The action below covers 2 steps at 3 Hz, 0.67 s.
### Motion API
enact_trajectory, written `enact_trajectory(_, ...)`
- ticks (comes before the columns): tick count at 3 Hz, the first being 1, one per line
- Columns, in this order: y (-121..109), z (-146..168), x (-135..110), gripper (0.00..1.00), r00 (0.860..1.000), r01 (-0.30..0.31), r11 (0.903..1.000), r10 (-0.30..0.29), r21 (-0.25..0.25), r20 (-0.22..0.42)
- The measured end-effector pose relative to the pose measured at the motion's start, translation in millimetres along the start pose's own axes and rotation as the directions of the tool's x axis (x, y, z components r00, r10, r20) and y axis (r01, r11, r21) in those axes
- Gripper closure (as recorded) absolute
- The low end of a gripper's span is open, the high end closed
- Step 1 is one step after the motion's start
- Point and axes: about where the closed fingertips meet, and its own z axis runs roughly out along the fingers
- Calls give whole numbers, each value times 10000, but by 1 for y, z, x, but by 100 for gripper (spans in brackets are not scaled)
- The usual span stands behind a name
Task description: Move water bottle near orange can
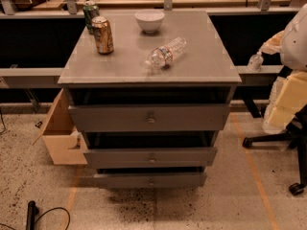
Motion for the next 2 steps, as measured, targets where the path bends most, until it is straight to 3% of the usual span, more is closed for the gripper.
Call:
enact_trajectory(1, 0, 0, 0, 0, 10000, 0, 10000, 0, 2, 1)
enact_trajectory(2, -14, -1, -8, 0, 9993, 341, 9988, -346, 346, 143)
